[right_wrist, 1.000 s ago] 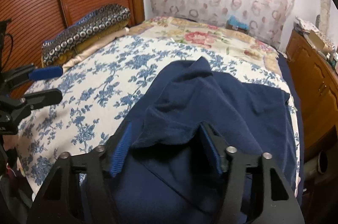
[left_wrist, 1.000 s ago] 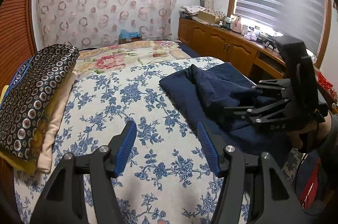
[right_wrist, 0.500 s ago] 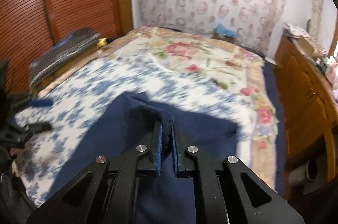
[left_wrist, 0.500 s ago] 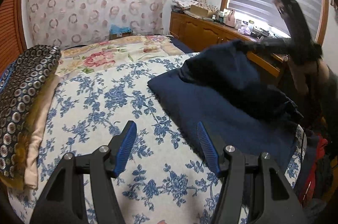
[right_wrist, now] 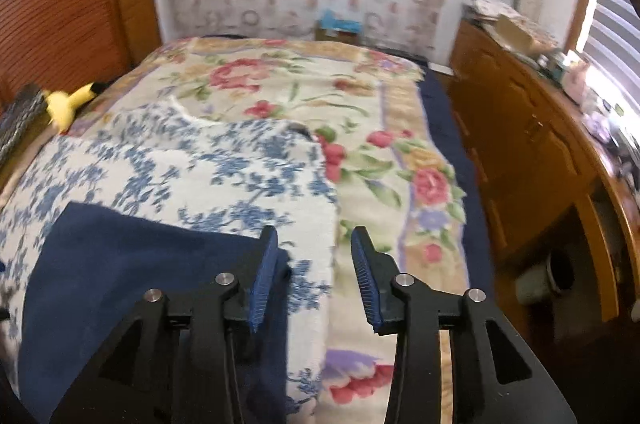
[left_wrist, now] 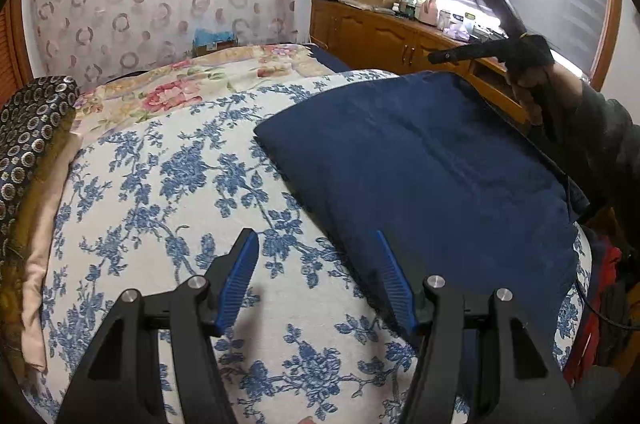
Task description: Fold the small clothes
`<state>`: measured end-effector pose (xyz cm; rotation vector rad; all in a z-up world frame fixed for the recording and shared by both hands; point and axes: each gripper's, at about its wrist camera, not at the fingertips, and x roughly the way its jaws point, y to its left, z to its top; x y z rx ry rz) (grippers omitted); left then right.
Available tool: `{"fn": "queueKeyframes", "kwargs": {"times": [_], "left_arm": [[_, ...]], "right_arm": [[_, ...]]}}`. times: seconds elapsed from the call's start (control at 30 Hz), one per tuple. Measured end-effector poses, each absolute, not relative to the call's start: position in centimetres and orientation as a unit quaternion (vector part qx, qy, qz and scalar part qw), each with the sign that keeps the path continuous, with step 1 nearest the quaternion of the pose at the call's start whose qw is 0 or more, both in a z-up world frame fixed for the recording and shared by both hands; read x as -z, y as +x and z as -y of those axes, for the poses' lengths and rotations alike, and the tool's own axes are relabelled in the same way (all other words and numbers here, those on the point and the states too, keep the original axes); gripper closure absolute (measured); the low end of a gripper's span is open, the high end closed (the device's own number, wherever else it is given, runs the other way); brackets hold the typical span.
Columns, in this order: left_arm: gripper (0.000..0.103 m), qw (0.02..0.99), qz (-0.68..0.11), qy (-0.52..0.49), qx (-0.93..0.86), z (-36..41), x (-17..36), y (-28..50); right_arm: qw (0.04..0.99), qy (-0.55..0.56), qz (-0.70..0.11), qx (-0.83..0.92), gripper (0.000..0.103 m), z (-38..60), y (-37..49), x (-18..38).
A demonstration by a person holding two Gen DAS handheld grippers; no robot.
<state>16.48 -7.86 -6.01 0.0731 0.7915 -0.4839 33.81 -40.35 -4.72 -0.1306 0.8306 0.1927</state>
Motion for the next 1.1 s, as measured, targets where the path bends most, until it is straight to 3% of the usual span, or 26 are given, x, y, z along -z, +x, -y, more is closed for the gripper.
{"fn": "queueKeyframes", "kwargs": {"times": [0.13, 0.27, 0.53, 1.1], "left_arm": [[0.043, 0.891, -0.381, 0.042, 0.244, 8.8, 5.9, 15.9], [0.043, 0.89, -0.375, 0.045, 0.256, 9.7, 5.4, 15.1], [0.043, 0.885, -0.371, 0.054, 0.277, 11.2, 4.7, 12.1], [0.043, 0.866, -0.414, 0.041, 0.276, 10.7, 6.6, 7.0]], "right_arm": [[0.911, -0.058, -0.388, -0.123, 0.065, 40.6, 29.5, 3.3], [0.91, -0.055, -0.383, -0.145, 0.056, 40.7, 24.0, 2.7], [0.899, -0.062, -0.403, -0.16, 0.055, 40.7, 15.0, 5.2], [0.893, 0.023, -0.431, -0.127, 0.046, 43.2, 9.6, 10.4]]}}
